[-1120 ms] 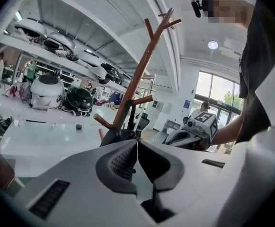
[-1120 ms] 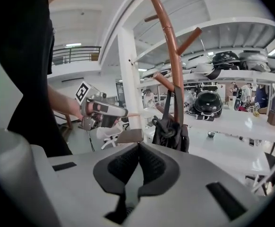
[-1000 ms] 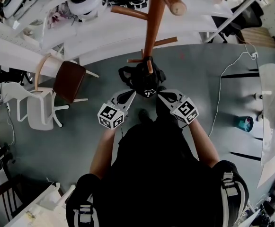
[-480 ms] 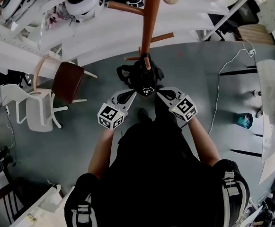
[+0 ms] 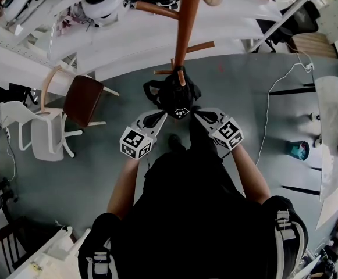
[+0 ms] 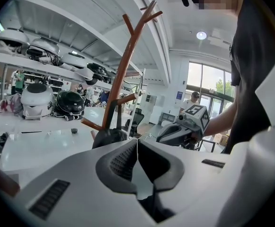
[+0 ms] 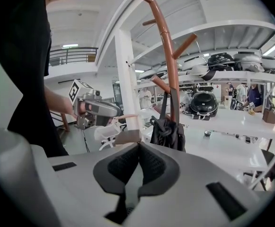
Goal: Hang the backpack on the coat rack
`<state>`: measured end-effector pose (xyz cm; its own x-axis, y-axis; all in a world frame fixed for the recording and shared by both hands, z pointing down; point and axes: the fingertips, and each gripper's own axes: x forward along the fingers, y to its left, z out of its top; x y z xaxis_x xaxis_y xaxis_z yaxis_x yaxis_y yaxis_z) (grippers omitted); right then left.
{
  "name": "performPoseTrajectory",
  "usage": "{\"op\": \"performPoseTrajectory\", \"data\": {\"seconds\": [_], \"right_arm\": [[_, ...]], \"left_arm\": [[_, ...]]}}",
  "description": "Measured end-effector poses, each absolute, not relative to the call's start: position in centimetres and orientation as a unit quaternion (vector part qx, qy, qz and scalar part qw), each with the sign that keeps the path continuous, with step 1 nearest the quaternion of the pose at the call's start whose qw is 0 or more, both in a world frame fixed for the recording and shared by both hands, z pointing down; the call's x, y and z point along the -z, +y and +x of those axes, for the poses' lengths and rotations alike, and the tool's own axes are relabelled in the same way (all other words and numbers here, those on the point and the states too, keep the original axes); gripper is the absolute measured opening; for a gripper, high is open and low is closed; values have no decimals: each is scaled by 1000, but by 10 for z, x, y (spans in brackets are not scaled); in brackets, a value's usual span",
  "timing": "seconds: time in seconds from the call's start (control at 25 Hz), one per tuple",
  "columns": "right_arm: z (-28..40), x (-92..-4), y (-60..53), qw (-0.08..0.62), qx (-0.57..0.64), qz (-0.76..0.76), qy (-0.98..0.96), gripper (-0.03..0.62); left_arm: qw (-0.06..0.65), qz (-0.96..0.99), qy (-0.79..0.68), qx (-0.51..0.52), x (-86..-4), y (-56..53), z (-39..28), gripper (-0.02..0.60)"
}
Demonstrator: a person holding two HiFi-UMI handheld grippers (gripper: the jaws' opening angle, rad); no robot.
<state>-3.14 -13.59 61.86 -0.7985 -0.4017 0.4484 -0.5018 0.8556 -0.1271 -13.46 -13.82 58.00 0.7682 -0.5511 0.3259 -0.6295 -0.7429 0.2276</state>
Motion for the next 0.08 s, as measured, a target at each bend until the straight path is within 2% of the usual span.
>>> {"op": "performPoseTrajectory", "data": {"seconds": [0.08], "right_arm": [[-31,-617,-135,206,-121,241,-941,14]], "left_arm": [[164,926,-319,-120,-579,-137,-134,26]]}}
